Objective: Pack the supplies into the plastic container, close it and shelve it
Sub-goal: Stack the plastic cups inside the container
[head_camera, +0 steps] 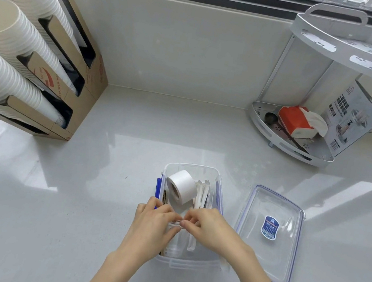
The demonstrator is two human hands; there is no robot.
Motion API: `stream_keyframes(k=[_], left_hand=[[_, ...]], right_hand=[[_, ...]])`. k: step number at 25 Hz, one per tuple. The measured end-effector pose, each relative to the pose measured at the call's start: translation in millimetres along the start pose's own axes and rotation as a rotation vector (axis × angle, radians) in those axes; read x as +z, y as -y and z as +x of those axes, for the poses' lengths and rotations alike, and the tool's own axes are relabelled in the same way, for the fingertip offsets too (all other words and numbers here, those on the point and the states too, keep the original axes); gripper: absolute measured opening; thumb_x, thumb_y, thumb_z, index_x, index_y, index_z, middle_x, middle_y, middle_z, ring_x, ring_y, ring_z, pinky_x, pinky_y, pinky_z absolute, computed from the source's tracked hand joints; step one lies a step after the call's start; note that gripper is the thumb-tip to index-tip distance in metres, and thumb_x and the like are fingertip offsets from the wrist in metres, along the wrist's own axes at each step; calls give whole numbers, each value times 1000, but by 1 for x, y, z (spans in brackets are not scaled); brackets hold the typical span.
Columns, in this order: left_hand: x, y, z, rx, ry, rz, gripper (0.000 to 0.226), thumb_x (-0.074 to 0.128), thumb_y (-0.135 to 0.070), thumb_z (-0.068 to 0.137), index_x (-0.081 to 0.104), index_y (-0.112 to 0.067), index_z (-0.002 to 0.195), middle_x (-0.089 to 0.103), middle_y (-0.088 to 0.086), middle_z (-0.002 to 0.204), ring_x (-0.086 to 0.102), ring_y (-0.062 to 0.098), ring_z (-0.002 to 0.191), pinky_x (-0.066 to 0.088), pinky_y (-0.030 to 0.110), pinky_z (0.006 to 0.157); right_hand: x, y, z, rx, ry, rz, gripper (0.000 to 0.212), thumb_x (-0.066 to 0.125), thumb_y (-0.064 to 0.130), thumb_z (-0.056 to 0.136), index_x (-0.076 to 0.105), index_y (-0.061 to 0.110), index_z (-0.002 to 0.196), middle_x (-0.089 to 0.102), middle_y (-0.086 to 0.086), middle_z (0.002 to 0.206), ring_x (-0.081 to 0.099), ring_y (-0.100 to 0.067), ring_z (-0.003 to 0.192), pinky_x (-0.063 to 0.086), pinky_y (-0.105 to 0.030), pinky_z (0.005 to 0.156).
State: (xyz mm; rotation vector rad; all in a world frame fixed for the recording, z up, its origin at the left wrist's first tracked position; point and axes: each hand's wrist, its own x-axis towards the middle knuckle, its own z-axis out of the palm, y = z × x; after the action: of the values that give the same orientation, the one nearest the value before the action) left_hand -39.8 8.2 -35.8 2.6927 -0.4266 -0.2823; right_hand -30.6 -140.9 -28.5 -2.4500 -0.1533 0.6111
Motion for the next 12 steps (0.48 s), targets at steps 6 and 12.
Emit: stream_keyframes(k=[6,12], left_hand=[[1,1,0,-27,-21,2,33,42,-42,89,52,-36,120,55,-17,117,32,11,114,13,20,83],[1,7,2,-36,-35,-6,36,44,-40,89,50,-33,124,55,-18,123,33,11,116,16,22,86]], right_hand=[[5,-1,2,27,34,-36,31,44,36,90,58,20,112,69,-9,106,60,-23,99,49,-37,85],[-3,-2,5,31,-69,-16,32,41,30,92,54,16,118,64,-8,117,58,-23,106,49,-37,90]])
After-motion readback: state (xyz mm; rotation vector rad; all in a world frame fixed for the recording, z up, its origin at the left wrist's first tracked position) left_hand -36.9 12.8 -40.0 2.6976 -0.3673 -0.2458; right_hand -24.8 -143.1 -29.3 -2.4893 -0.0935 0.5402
